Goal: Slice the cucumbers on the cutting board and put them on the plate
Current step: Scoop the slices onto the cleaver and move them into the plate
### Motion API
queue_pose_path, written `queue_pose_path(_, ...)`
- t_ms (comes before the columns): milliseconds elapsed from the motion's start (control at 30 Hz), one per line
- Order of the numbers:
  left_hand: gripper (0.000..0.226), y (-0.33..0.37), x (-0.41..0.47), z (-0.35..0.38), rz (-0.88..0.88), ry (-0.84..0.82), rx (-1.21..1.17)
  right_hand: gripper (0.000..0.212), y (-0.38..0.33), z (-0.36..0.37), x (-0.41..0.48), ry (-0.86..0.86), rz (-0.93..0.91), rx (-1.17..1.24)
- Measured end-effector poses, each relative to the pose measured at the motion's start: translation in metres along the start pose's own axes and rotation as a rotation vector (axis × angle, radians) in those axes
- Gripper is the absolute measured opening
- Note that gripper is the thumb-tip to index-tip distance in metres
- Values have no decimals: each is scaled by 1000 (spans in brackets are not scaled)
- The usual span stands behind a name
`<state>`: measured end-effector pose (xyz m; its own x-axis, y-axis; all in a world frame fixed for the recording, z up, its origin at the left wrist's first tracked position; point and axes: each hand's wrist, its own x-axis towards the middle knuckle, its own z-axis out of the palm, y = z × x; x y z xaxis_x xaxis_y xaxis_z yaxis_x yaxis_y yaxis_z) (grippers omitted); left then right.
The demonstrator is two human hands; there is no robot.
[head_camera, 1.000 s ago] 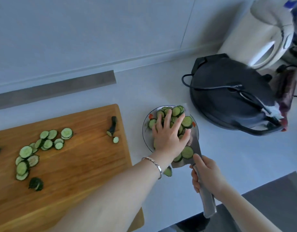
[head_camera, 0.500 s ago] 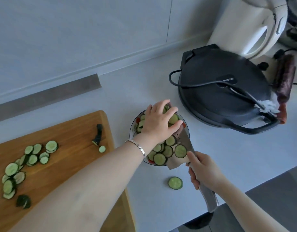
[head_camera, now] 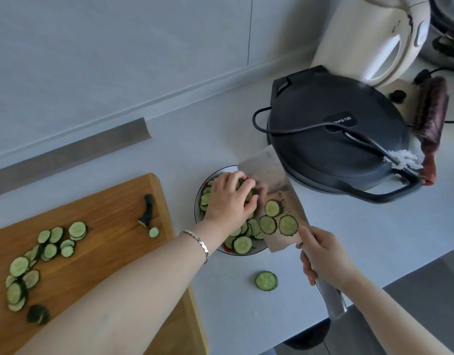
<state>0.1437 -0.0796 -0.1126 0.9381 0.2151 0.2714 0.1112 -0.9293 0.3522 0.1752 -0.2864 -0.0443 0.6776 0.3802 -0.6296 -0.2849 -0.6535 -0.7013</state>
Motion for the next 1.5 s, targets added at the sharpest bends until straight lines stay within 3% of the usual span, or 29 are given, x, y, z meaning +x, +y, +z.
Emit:
queue_pose_path(100,35,6,-3,-8,-32,-94,34,38,-4,-8,2,71,-43,-36)
queue_pose_path(167,36,11,-6,-12,-10,-35,2,38,-7,-9,2,113,-63,-48)
queue_pose_path(333,29,36,-9,-17,413,142,-160,34,-17,4,5,95,-82,-31)
queue_pose_path(533,22,38,0,-15,367,149,-138,35,-30,12,3,93,-77,49)
queue_pose_path(700,20,17,-7,-20,235,-86,-36,32,-31,0,4,145,-60,68)
queue_pose_path(833,28,20,-26,-30,199,-93,80,32,-26,-15,-3,192,-72,50)
queue_pose_path(933,23,42,-51,-31,440,-230,64,32,-25,-24,-9,228,-105,2)
queue_pose_path(1000,25,58,-66,-34,616,-572,158,33,-25,-30,-14,242,-123,-18)
queue_pose_path(1067,27,67,-77,-27,567,-927,264,34,-23,-32,-16,241,-130,-31)
queue_pose_path(1100,27,70,-80,-24,531,-977,292,34,-22,-33,-18,238,-129,-32)
queue_pose_path(1333,31,78,-80,-21,397,-958,197,34,-9,-28,-24,214,-88,6)
queue_pose_path(1500,16,81,-78,-33,146,-850,8,34,-9,-28,-25,212,-81,20)
